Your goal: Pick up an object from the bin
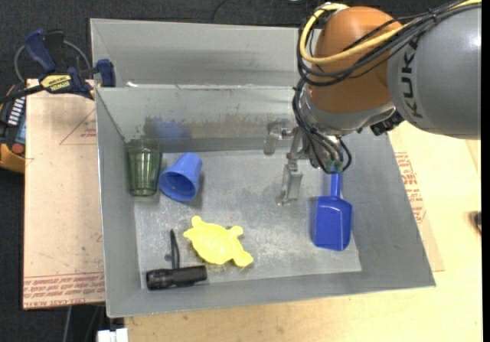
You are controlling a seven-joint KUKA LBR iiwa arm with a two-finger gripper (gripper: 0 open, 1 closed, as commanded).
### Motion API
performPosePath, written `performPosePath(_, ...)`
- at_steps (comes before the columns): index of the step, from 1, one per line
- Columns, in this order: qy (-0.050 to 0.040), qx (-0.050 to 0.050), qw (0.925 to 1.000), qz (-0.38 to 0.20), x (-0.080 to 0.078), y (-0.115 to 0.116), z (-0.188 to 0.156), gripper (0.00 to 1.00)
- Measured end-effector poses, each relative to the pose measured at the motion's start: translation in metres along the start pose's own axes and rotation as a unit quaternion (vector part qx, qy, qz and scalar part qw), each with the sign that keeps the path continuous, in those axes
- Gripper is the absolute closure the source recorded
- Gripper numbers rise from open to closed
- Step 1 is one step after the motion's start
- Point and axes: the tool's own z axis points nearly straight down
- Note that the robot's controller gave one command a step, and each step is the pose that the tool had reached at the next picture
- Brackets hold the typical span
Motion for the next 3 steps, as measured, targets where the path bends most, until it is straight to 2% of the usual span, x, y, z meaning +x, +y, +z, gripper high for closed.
performPosePath(1, 0.0014, -0.001, 0.9996, -0.03, 0.047, 0.05, 0.119, 0.0)
performPosePath(2, -0.0036, -0.001, 0.9993, -0.038, 0.034, 0.05, 0.049, 0.0)
performPosePath(3, 0.0021, -0.001, 0.9978, -0.067, 0.093, 0.105, 0.113, 0.0)
